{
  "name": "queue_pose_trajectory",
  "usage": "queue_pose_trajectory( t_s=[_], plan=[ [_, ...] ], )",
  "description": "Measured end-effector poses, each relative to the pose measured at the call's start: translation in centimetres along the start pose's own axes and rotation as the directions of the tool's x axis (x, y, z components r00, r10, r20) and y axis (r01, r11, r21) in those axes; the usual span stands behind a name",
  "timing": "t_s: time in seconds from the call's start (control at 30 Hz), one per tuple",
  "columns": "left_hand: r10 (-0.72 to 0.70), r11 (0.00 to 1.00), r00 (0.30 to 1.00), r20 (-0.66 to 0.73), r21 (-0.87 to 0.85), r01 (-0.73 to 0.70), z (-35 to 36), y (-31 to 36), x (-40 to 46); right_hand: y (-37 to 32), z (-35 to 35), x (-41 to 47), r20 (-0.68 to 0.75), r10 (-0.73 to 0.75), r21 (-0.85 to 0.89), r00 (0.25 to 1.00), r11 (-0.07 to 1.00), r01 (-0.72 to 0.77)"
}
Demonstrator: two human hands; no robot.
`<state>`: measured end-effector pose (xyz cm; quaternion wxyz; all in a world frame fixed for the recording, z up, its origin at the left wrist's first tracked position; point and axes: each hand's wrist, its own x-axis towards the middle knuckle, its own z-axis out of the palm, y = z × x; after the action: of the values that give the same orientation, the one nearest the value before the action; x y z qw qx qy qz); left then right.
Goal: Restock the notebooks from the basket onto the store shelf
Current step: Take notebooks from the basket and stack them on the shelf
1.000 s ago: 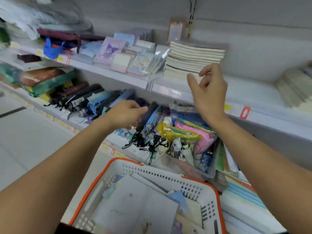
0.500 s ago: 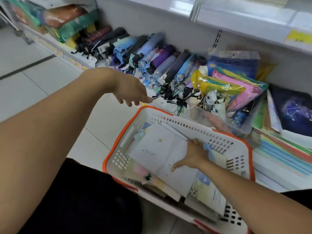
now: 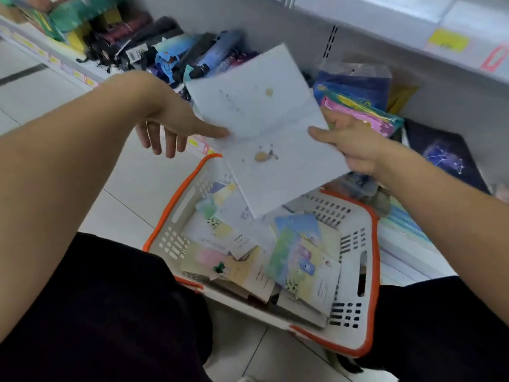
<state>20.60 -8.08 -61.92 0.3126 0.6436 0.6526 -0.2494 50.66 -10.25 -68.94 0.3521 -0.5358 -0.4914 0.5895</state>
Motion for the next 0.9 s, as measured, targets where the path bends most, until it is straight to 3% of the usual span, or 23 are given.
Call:
queue_pose_trajectory(
  t_s=[0.07, 0.17, 0.27, 0.4, 0.57, 0.63, 0.73, 0.9],
  plan=[
    [0.133, 0.963, 0.991, -0.027, -0.232, -0.135, 0.0, 0.3, -0.4, -0.3, 0.8, 0.0, -0.079, -0.070, 0.234, 0.994, 0.968, 0.086],
    [0.357, 0.710, 0.917, -0.178, -0.586, -0.390, 0.5, 1.7, -1.1, 0.7, 3.2, 0.0, -0.094, -0.092, 0.432, 0.991, 0.893, 0.123],
    [0.296, 0.497, 0.898, -0.327, -0.750, -0.437, 0.3, 2.7, -1.2, 2.4, 5.1, 0.0, -0.036, -0.035, 0.513, 0.999, 0.857, 0.049],
    [0.281, 0.519, 0.894, -0.348, -0.729, -0.447, -0.3, 2.3, -0.8, 3.1, 6.0, -0.1, 0.041, 0.023, 0.403, 0.999, 0.914, -0.038],
    [0.356, 0.326, 0.796, -0.490, -0.733, -0.597, -1.5, 0.7, -0.7, 0.4, 6.2, -1.4, 0.162, -0.062, 0.359, 0.985, 0.933, 0.000],
    [0.347, 0.210, 0.737, -0.580, -0.718, -0.664, -2.1, 0.5, -0.8, -2.1, 5.8, -2.0, 0.045, -0.175, 0.313, 0.984, 0.938, 0.152],
    [0.202, -0.013, 0.645, -0.737, -0.660, -0.751, -4.0, 2.8, -2.0, -7.1, 4.5, -3.7, -0.129, -0.341, 0.238, 0.931, 0.901, 0.363],
    [0.159, -0.196, 0.515, -0.842, -0.539, -0.819, -8.0, 8.7, -5.7, -15.1, -0.2, -7.2, -0.321, -0.385, 0.314, 0.865, 0.819, 0.481]
  ],
)
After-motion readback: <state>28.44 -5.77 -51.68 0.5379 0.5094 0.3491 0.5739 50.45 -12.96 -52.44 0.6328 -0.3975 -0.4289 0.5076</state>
